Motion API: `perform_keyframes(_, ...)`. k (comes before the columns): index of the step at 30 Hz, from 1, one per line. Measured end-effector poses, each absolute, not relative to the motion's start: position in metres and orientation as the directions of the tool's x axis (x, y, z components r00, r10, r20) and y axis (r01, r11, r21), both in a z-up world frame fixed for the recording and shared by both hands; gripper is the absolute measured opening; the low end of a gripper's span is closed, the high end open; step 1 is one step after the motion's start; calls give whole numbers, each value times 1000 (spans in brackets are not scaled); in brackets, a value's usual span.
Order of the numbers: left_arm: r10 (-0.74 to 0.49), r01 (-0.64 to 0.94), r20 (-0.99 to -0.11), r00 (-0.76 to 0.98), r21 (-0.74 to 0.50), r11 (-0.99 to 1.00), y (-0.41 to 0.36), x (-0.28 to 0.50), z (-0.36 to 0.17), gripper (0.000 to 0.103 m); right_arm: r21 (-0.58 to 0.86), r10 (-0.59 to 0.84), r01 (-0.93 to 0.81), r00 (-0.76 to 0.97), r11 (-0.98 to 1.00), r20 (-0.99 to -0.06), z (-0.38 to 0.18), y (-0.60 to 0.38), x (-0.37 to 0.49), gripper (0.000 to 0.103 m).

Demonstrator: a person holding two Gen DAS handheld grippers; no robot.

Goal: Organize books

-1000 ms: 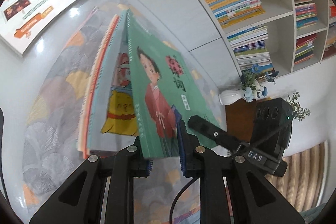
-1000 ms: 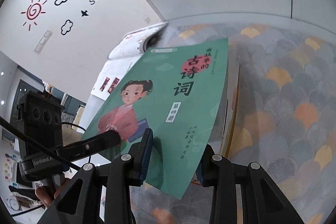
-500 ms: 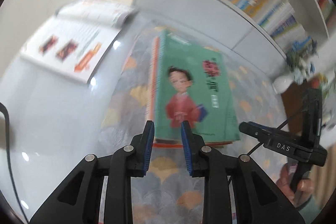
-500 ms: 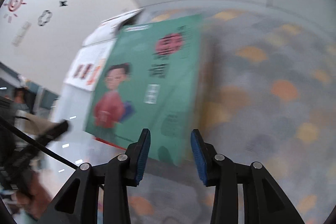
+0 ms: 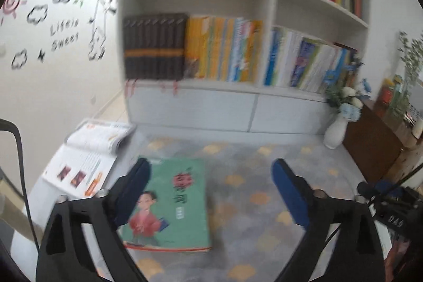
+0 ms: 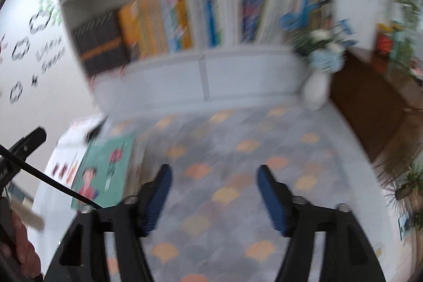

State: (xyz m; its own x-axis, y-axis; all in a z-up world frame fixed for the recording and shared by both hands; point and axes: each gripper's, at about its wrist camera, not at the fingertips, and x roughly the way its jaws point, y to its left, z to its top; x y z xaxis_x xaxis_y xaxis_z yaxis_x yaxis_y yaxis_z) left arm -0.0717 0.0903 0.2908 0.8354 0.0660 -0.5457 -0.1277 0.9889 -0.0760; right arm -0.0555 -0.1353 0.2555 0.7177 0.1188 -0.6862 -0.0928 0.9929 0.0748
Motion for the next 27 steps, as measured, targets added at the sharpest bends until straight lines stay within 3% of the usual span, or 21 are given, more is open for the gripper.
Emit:
perform_keyframes(7,39,-46,-586,810,4,999,3,-75,290,102,74,78,-39,755,997,-651,289,-202,-61,76)
perform_keyframes(12,12,-40,-600,800,-34,999,-30,-79,286,102,81,99,-60,746,995,-659,296,-223,-63,76)
perform_keyframes(14,65,-82,-592,803,-1,997,-38,-79,286,103,52,85,-68,746,996,-661,295,-226,-62,76)
perform_keyframes(18,324,-244,-552,768,215,946,-49,-75,276,103,60,118,-105,734,993,-668,291,-230,-64,76)
perform_keyframes(27,328,-257,-572,751,205,945,-58,-84,268,103,82,176,-168,681,982,-711,271,-228,-60,76)
